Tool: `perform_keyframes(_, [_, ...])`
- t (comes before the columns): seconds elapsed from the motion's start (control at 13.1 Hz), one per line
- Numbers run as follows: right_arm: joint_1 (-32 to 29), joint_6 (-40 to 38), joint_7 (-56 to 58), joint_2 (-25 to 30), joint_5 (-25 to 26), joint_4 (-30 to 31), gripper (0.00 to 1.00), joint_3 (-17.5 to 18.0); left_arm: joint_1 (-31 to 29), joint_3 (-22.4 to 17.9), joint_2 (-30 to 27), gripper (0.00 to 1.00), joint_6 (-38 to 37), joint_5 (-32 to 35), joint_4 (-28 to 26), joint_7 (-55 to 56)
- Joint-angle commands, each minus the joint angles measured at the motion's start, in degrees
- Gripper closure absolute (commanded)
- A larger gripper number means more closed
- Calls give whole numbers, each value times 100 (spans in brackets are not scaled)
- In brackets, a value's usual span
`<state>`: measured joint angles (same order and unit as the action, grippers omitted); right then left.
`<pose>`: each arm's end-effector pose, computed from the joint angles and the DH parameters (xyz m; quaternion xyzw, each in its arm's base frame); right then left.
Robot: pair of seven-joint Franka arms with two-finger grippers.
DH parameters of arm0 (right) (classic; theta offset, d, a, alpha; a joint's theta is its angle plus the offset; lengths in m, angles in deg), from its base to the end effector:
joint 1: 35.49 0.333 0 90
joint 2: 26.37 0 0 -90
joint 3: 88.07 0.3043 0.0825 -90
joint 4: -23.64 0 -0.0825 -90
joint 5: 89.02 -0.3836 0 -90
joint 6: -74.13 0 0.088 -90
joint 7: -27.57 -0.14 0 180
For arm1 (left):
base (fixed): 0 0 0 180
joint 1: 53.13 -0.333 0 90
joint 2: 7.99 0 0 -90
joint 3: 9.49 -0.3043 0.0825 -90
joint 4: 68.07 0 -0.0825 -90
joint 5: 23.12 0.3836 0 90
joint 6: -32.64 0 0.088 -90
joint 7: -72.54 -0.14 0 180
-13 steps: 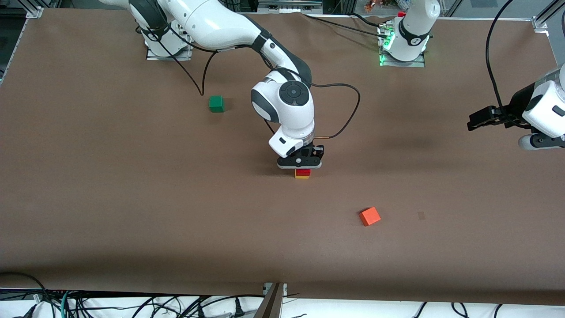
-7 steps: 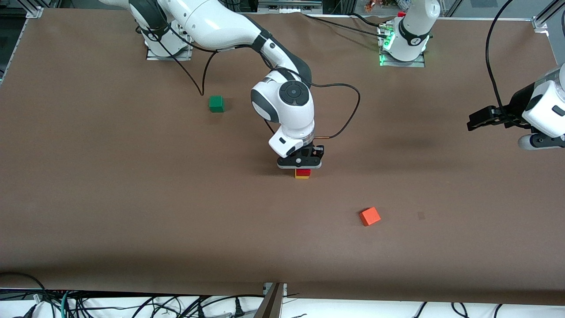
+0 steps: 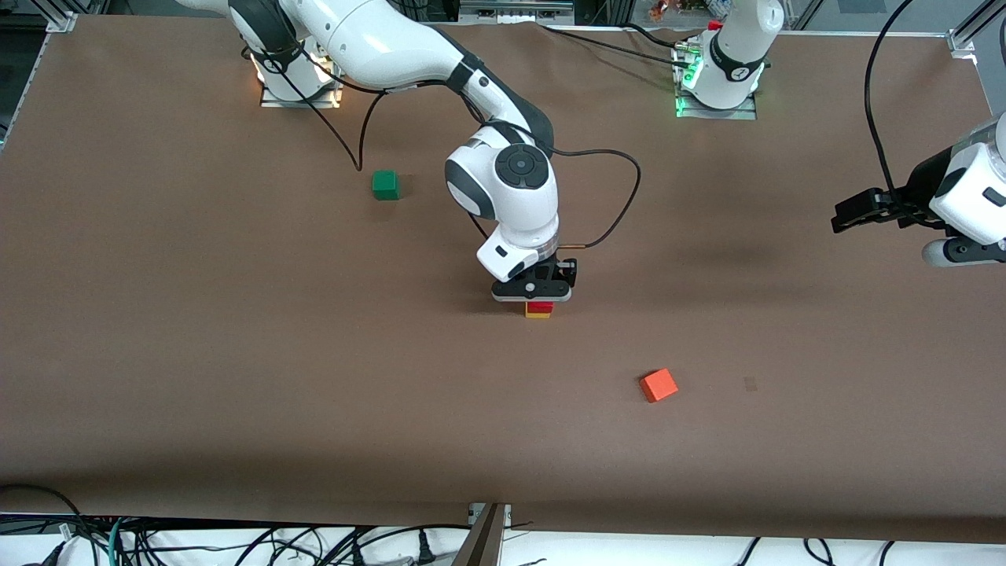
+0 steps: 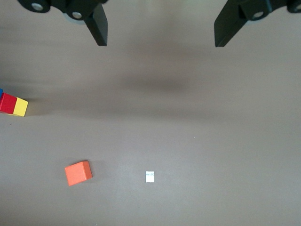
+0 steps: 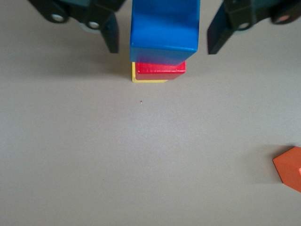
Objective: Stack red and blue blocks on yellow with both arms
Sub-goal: 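Lower the blue cube onto the red cube with the right gripper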
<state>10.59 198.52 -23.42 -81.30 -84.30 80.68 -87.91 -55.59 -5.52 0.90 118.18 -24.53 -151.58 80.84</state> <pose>0.5572 0.5729 0.2557 -0.9933 0.0224 -0.0979 0.0578 0.5856 -0.0164 0.5380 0.9963 0.0590 -0.0609 0.0125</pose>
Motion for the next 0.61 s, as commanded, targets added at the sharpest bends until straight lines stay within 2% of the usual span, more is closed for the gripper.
perform_keyframes(0.0, [-20, -143, -70, -45, 12, -176, 1, 19, -27, 25, 87, 0, -28, -35, 177, -119])
perform_keyframes(0.23, [-160, -326, -52, 156, -278, -176, 0, 19, -27, 25, 87, 0, -28, -35, 177, -119])
perform_keyframes(0.53, [-651, -792, 175, 850, -900, -132, 0, 19, -27, 25, 87, 0, -28, -35, 177, -119])
